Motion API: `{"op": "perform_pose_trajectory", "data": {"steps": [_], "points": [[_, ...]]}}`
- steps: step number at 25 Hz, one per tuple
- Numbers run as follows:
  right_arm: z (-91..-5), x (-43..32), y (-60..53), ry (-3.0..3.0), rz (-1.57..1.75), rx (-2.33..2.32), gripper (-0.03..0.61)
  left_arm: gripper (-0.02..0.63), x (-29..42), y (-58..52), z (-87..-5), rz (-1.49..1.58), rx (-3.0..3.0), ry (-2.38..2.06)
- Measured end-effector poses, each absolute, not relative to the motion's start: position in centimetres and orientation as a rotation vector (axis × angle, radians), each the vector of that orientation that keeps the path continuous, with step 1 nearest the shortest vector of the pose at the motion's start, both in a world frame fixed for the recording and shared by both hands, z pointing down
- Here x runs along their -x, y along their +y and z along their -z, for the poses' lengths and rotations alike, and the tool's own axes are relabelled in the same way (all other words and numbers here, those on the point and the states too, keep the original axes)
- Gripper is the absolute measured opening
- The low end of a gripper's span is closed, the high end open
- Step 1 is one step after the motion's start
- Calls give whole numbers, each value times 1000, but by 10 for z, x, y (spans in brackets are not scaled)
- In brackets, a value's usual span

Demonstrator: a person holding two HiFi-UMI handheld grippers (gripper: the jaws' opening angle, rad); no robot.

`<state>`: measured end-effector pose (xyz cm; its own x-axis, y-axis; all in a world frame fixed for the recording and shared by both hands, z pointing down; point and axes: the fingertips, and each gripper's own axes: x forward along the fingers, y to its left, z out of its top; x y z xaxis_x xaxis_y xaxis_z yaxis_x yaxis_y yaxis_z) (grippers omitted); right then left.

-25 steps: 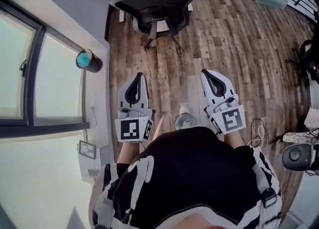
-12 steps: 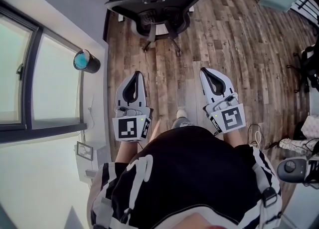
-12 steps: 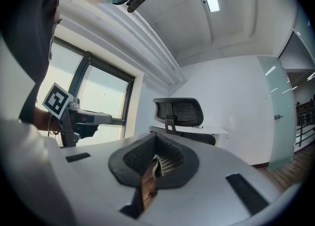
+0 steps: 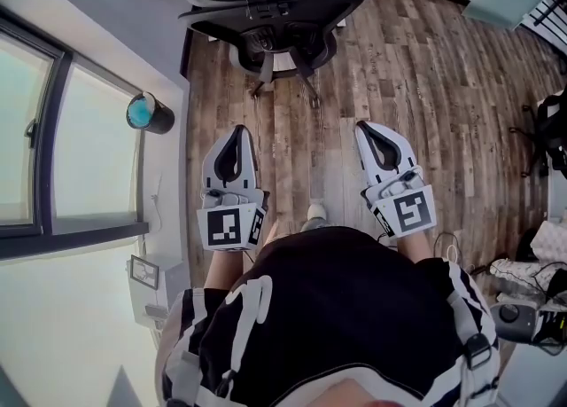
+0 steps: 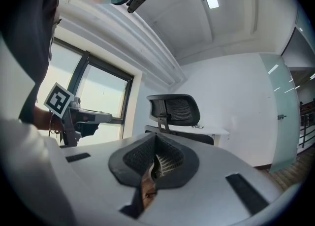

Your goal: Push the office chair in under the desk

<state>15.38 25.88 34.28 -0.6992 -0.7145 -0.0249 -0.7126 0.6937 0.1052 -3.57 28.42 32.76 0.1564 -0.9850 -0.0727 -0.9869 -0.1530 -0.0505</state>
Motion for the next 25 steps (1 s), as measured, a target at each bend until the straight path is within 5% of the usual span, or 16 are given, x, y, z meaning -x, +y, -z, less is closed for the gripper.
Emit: {"op": "perform_pose_trajectory", "data": {"steps": [25], "points": [[-348, -152, 235, -2895, 148, -1162, 9, 9, 50, 272, -333, 7, 2248, 2067]]}}
